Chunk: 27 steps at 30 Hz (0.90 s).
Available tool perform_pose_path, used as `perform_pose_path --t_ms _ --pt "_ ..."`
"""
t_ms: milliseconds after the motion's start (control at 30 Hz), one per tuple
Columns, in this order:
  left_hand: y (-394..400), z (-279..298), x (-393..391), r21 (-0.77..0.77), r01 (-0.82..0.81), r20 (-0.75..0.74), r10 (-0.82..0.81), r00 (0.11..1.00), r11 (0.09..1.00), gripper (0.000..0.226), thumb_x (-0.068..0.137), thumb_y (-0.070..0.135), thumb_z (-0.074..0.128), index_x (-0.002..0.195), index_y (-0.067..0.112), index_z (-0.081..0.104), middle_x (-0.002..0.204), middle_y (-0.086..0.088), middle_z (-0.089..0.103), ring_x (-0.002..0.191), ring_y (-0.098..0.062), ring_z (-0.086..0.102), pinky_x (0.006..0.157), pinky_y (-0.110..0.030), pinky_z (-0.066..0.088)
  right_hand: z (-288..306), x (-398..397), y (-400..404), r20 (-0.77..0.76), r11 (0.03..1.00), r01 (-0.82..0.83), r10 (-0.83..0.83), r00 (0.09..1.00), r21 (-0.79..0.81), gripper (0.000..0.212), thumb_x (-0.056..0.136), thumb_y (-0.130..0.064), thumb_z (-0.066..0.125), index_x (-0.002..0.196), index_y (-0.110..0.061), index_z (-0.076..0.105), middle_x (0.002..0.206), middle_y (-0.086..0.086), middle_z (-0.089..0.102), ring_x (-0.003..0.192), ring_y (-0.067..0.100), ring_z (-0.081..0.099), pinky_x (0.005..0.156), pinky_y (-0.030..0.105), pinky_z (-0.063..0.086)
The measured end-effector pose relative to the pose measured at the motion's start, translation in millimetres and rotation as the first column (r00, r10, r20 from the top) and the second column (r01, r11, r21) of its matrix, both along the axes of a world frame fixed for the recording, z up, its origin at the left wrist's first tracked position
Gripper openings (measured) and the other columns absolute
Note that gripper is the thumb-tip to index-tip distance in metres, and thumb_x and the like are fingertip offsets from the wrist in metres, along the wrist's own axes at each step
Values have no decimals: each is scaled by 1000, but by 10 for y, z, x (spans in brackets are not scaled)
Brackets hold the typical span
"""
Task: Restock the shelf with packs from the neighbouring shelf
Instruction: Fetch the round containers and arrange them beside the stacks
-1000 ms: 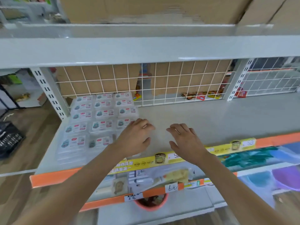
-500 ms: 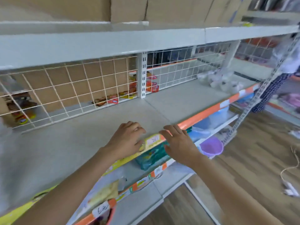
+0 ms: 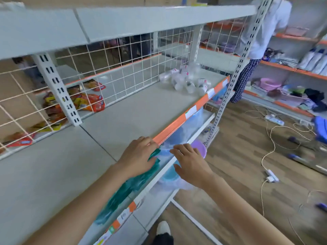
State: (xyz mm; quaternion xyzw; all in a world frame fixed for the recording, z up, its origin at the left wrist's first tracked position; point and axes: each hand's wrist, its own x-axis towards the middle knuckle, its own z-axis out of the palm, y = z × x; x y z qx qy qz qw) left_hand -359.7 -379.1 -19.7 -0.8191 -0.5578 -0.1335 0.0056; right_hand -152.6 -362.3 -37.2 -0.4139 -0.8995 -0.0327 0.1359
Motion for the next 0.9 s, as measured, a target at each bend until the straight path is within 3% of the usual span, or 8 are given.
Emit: perform_pose_path --t_ms 100,200,367,500,600,733,900 --pt "565 62 160 -5 10 17 -10 1000 1000 34 69 29 47 94 15 66 89 -4 62 81 -30 60 66 -38 53 110 170 554 0 999 30 -30 1000 -43 47 69 -17 73 113 -9 61 115 8 60 103 31 57 75 42 48" --pt "1134 199 258 22 -36 64 34 997 999 34 73 31 44 95 15 65 92 -4 62 86 -30 59 73 -37 52 311 301 1147 -34 997 68 -70 997 -48 48 81 -16 60 127 -10 52 130 8 51 120 30 45 91 43 38" --pt "1794 207 481 20 -91 154 87 984 996 31 74 24 53 101 15 67 98 -2 64 93 -25 59 78 -33 50 268 433 1770 -59 988 98 -106 993 -120 47 86 -16 53 132 -13 47 129 4 49 119 26 42 94 38 36" --pt "2141 77 624 -20 -39 111 41 993 999 26 67 17 55 90 14 69 85 -2 65 80 -28 63 66 -30 51 72 617 2119 -83 979 114 -129 988 -168 45 86 -18 53 131 -14 48 128 3 50 119 26 44 94 37 36" --pt "2449 73 709 -17 -71 110 73 991 997 29 71 20 50 92 14 68 89 0 66 84 -24 61 69 -29 49 93 837 2534 -70 980 114 -127 989 -161 46 87 -20 54 132 -14 46 131 3 48 120 26 42 93 38 37" --pt "2875 71 829 25 -105 88 103 991 994 34 73 28 43 88 12 69 84 0 67 78 -24 64 62 -27 50 208 1065 3347 -67 988 74 -84 994 -135 46 82 -10 57 127 -6 50 128 10 49 118 31 43 91 45 43" --pt "3457 271 1075 13 -238 82 237 968 971 51 78 38 27 92 8 66 91 -5 65 91 -27 60 70 -32 50 368 1152 4360 95 988 -45 59 994 -146 61 79 -5 52 138 -15 38 146 2 32 133 24 26 103 37 34"
